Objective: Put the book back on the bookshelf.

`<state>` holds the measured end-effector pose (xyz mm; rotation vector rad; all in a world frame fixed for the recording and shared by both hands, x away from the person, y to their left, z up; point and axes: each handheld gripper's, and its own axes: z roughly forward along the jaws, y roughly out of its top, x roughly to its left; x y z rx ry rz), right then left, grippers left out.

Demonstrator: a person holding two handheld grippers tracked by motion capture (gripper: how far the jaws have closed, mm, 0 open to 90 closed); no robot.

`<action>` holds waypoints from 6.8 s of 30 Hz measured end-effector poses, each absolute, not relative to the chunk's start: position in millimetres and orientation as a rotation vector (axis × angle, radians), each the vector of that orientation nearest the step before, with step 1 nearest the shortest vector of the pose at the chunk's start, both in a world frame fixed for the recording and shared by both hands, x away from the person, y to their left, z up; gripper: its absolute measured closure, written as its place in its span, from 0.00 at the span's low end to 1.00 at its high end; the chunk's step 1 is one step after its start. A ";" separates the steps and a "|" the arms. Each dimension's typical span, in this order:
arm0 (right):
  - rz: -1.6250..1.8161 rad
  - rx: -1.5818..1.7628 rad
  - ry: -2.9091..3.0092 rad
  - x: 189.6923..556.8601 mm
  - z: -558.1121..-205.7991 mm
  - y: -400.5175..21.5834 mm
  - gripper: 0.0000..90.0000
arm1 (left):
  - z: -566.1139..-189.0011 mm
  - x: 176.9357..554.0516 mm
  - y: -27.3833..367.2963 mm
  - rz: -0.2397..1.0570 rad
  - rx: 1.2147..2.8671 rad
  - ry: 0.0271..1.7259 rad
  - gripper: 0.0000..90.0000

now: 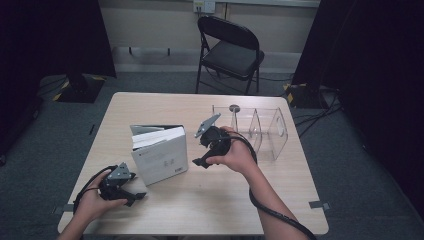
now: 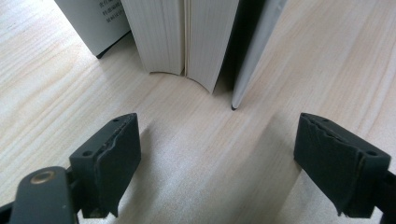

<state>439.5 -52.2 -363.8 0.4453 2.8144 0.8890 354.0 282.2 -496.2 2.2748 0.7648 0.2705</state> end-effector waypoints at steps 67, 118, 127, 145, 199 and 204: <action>0.834 0.318 2.970 439.9 -321.4 -10.0 0.58 | -503.3 357.0 281.1 0.282 2.255 0.695 0.00; 0.684 0.483 2.997 440.9 -329.2 10.3 0.53 | -503.5 357.9 281.0 0.276 2.253 0.692 0.00; 0.687 0.582 2.984 439.7 -325.0 6.9 0.57 | -503.5 358.4 281.0 0.276 2.253 0.688 0.00; 0.737 0.648 2.957 422.2 -315.1 -33.6 0.58 | -503.0 359.0 281.3 0.282 2.262 0.686 0.00; 0.376 0.684 3.036 415.9 -328.5 -57.7 0.47 | -503.3 360.0 280.7 0.282 2.259 0.686 0.00; 0.392 0.704 3.045 414.8 -328.3 -57.6 0.50 | -503.4 360.0 280.7 0.281 2.258 0.686 0.00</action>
